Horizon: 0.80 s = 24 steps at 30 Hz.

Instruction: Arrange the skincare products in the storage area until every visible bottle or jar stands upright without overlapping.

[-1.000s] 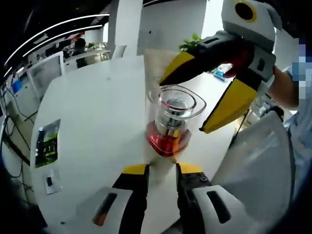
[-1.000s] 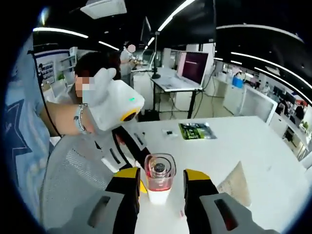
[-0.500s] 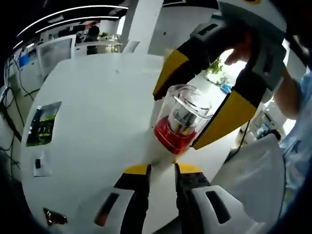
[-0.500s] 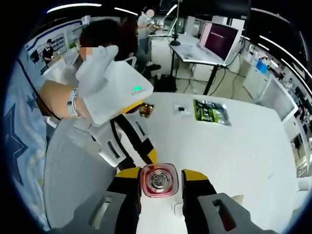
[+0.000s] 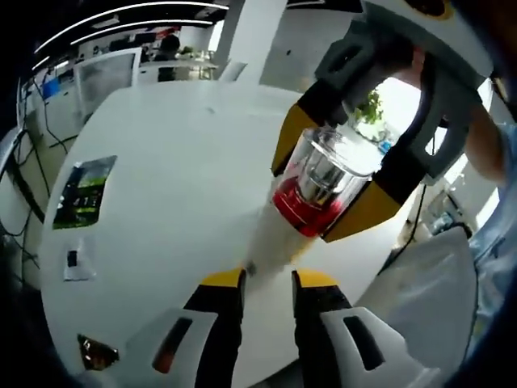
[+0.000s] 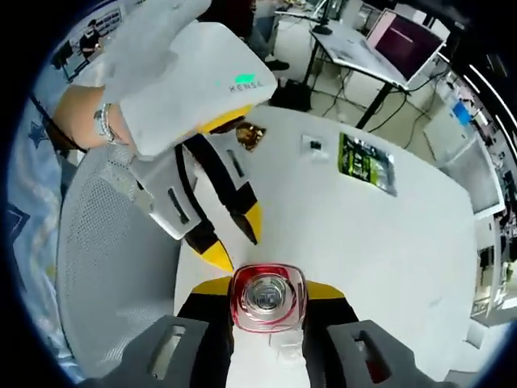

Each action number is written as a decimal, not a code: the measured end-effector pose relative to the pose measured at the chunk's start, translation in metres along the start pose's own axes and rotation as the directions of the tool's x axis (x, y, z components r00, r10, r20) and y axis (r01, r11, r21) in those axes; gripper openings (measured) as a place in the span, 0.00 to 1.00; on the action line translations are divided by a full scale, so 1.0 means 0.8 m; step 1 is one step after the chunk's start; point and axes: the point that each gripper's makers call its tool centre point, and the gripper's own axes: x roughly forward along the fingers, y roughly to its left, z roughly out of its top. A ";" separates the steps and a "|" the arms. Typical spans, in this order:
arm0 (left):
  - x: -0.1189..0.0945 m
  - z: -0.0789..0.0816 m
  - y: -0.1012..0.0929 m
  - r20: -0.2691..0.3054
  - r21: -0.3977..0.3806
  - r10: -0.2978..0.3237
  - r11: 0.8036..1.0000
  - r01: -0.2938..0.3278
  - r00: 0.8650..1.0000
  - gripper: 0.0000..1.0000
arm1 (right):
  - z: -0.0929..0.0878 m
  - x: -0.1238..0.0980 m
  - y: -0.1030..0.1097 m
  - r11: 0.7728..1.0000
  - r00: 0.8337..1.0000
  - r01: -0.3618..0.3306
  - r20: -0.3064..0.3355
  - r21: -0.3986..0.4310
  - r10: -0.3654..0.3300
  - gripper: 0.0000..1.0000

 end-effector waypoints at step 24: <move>0.002 -0.005 0.011 -0.035 0.008 0.040 0.999 -0.039 0.999 0.25 | -0.004 0.007 -0.060 0.998 0.990 0.023 -0.139 0.051 -0.016 0.26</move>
